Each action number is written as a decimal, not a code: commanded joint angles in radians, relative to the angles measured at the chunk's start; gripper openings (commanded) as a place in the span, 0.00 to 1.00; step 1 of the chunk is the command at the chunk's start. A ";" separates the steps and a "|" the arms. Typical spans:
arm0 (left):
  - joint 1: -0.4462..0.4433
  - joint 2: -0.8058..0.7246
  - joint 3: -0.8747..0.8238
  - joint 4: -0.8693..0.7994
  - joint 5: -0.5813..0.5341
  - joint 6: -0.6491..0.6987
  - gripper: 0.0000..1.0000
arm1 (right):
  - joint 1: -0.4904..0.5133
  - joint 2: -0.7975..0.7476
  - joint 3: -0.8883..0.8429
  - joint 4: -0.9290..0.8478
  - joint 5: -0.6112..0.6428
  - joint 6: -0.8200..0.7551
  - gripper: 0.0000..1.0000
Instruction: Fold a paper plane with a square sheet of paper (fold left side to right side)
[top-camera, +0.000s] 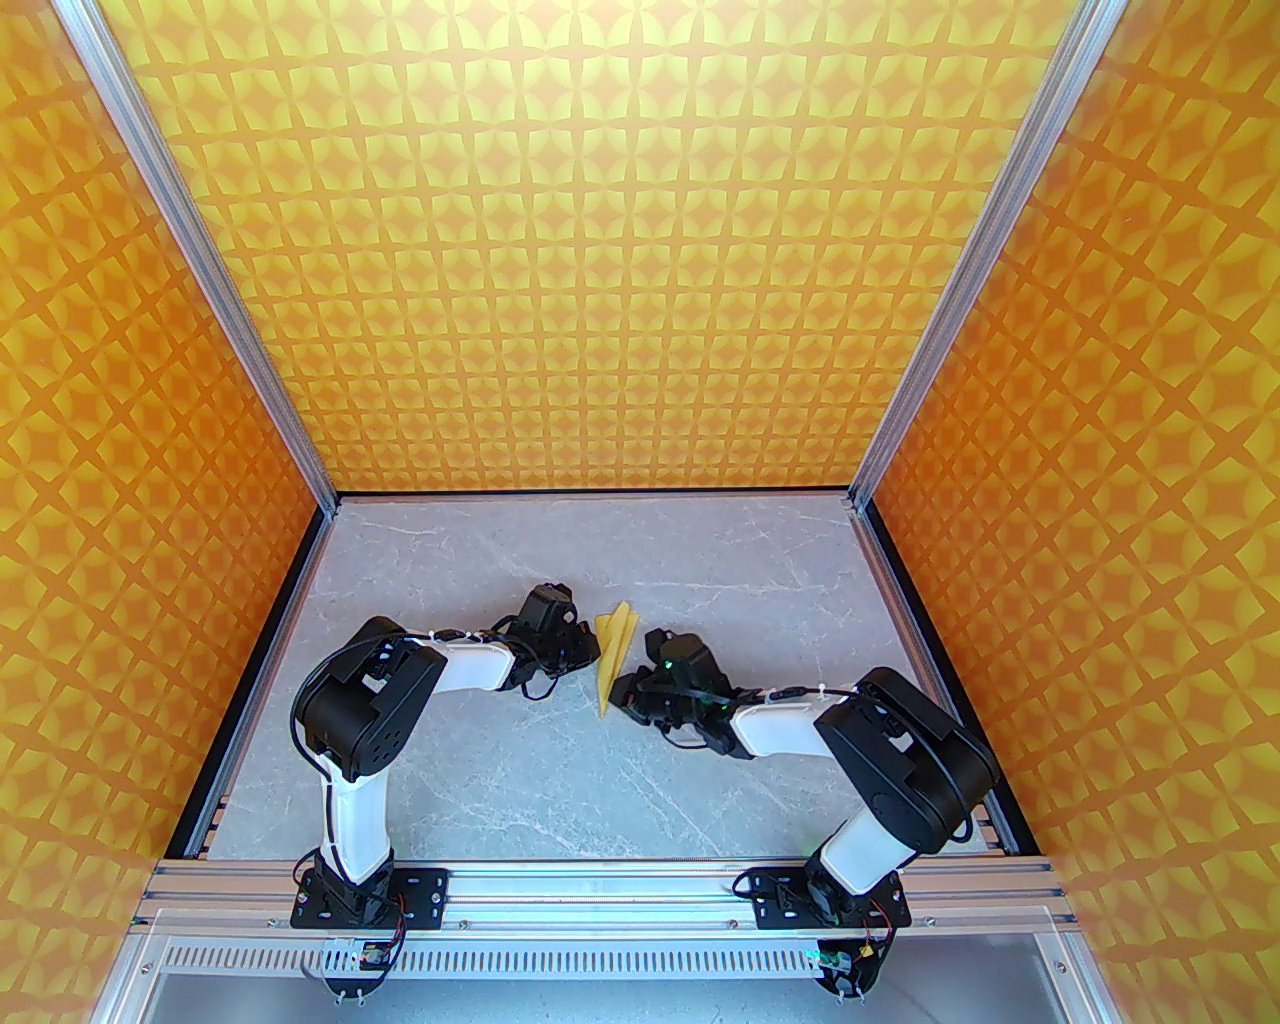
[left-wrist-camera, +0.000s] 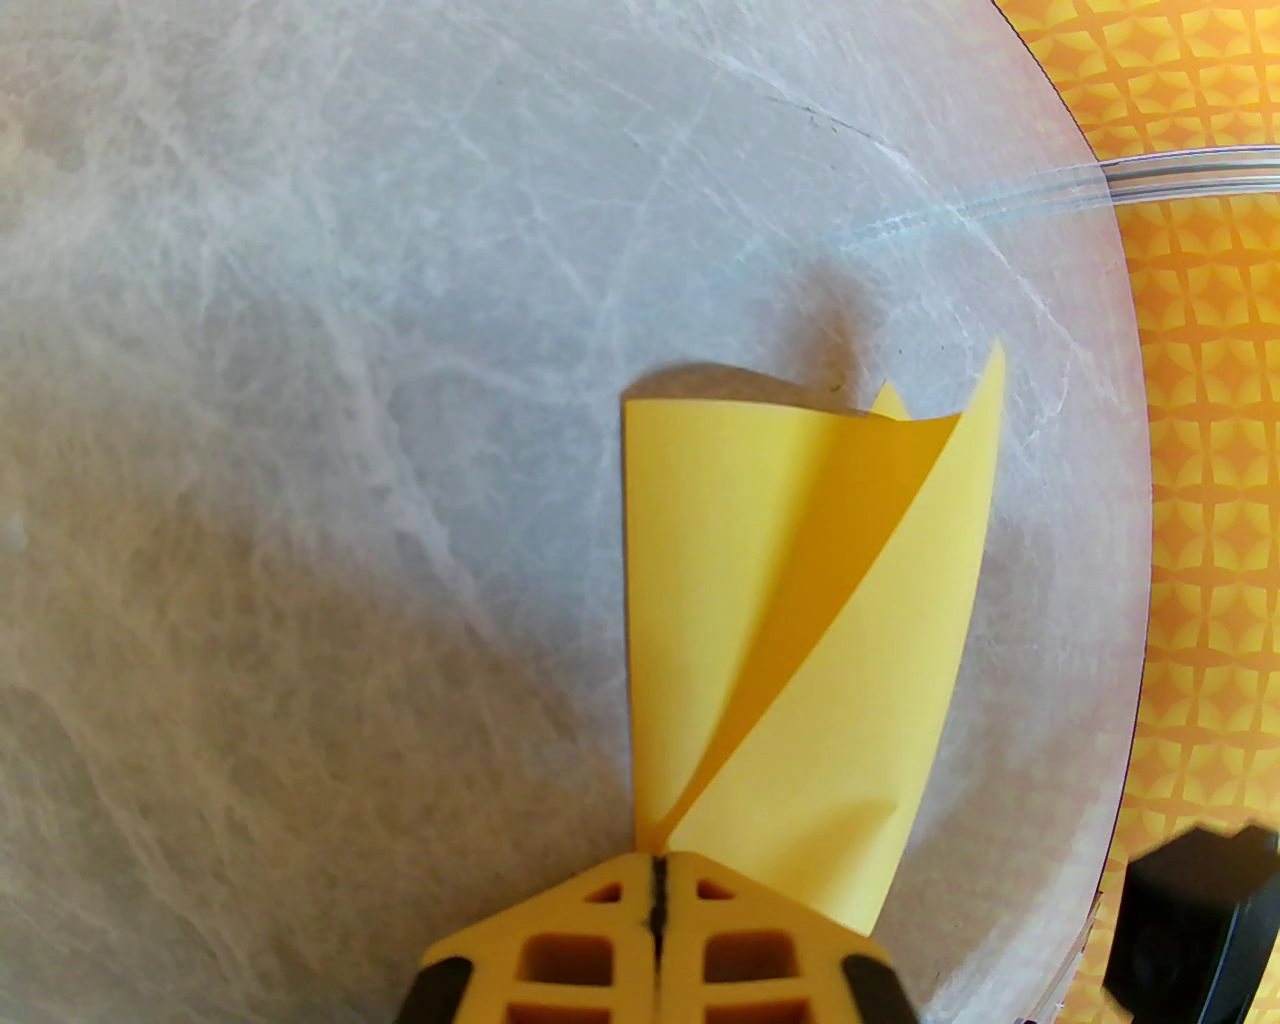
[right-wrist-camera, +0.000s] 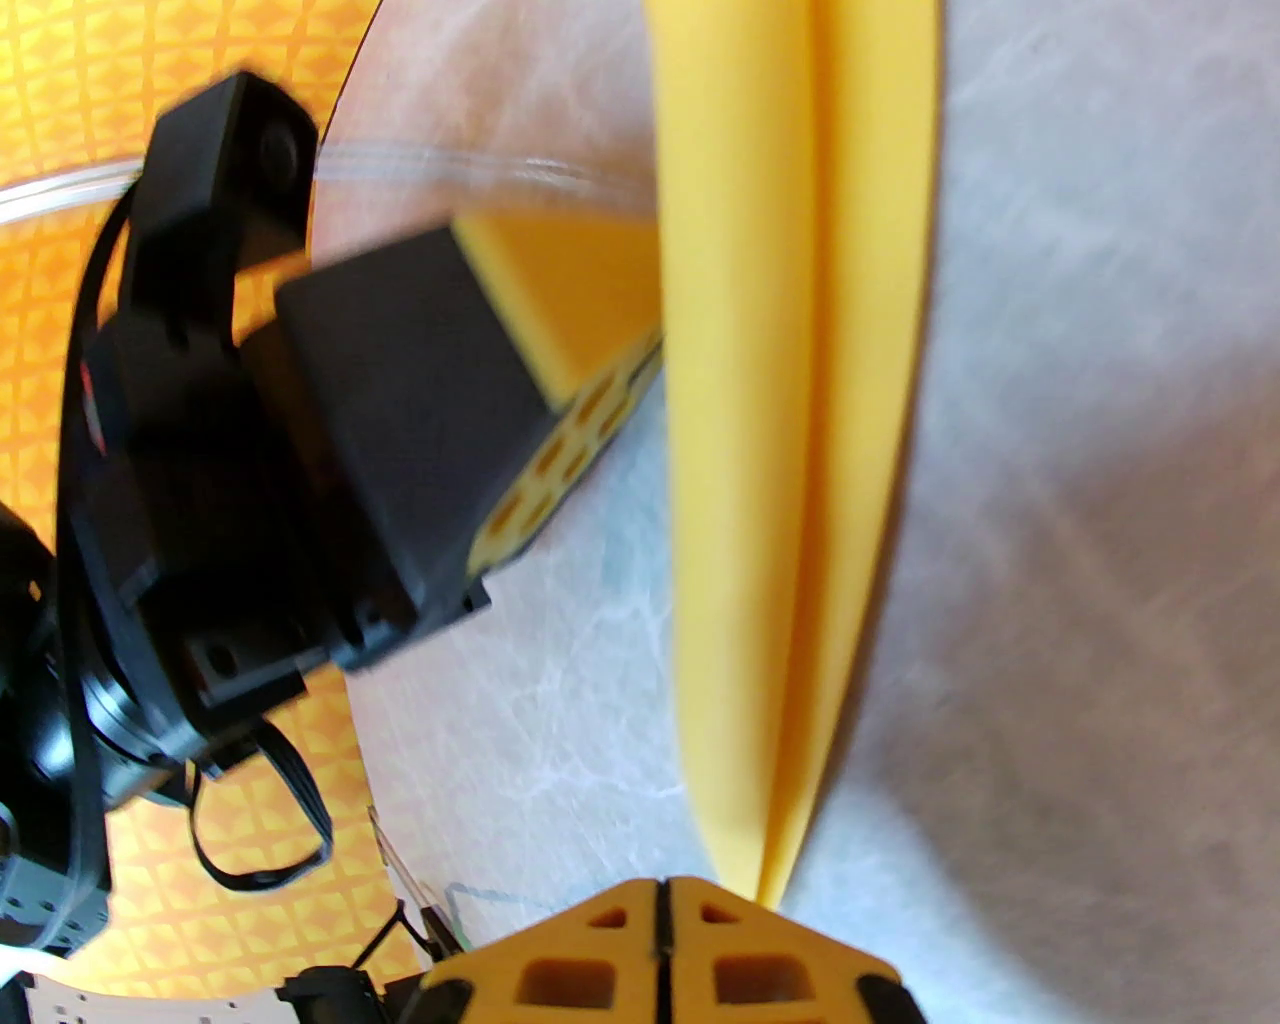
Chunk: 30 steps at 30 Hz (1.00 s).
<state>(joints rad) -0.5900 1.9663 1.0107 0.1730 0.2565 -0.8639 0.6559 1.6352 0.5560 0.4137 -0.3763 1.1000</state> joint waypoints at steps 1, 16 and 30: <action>-0.005 -0.009 0.013 -0.032 -0.037 0.002 0.00 | 0.037 -0.042 0.014 -0.106 0.108 -0.014 0.09; -0.005 -0.004 0.017 -0.035 -0.036 0.000 0.00 | 0.174 0.072 0.216 -0.360 0.194 -0.105 0.18; -0.008 -0.025 0.016 -0.036 -0.036 -0.004 0.00 | 0.145 0.006 0.199 -0.569 0.359 -0.153 0.19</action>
<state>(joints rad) -0.5945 1.9644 1.0138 0.1665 0.2481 -0.8639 0.8219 1.6707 0.7712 -0.0650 -0.0891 0.9768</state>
